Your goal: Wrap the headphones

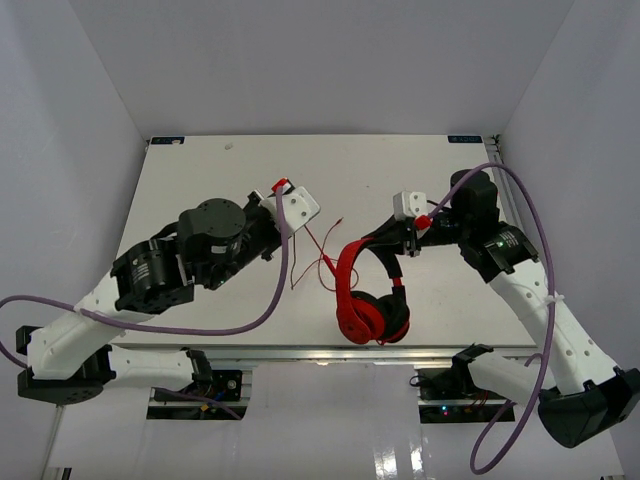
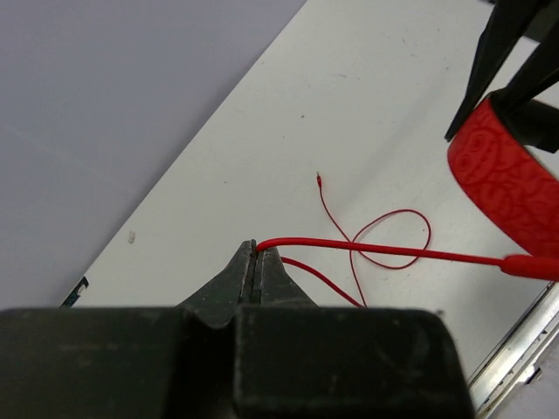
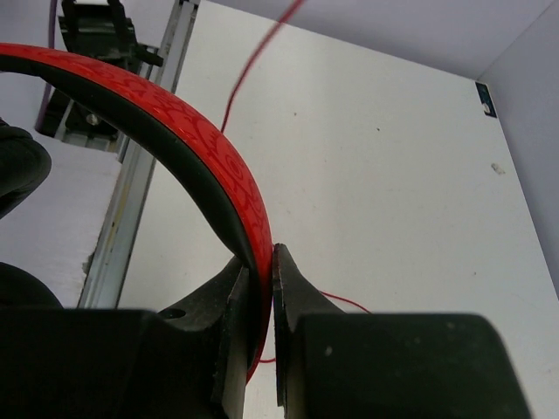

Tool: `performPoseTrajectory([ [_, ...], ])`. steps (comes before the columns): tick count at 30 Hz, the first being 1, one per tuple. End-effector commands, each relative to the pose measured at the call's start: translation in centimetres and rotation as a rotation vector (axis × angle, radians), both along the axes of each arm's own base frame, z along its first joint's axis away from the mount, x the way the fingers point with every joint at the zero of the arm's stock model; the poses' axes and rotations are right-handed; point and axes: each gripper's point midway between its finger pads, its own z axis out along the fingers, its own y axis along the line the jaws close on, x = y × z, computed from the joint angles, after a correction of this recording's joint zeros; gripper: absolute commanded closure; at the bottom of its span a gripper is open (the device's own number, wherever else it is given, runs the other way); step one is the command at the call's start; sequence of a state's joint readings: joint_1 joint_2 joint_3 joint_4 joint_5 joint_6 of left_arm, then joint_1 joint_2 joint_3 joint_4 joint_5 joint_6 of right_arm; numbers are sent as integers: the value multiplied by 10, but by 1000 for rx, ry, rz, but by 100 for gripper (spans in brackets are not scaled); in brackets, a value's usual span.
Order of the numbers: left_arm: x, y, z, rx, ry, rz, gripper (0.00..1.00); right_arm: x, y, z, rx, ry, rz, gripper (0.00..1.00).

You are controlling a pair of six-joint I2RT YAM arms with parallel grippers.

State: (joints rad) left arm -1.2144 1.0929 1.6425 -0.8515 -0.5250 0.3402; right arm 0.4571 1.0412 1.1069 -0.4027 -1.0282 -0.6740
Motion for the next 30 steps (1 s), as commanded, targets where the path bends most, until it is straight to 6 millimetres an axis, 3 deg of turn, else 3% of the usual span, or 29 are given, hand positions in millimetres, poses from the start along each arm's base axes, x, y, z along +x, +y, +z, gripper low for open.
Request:
performPoseTrajectory([
  [1, 24, -9, -23, -2, 39, 5, 100, -45, -7, 46, 78, 36, 134, 92],
  [8, 41, 0, -65, -24, 81, 25, 100, -68, -15, 89, 127, 43, 201, 92],
  [11, 39, -5, -78, -74, 85, 0, 100, -61, -14, 106, 139, 100, 167, 92],
  [14, 37, -17, -93, -150, 88, -40, 100, -46, -11, 124, 177, 179, 88, 92],
  [17, 37, -37, -93, -297, 69, -99, 100, -28, -7, 138, 237, 255, 22, 92],
  [20, 41, -54, -90, -425, 32, -134, 100, -16, -6, 141, 278, 405, -24, 92],
  [23, 43, -67, -72, -574, -16, -177, 95, -1, -7, 149, 327, 477, -90, 92],
  [25, 44, -82, -83, -602, 8, -217, 92, 11, -8, 153, 358, 510, -143, 92],
  [30, 43, -119, -87, -705, 51, -339, 88, 32, -11, 158, 405, 570, -234, 92],
])
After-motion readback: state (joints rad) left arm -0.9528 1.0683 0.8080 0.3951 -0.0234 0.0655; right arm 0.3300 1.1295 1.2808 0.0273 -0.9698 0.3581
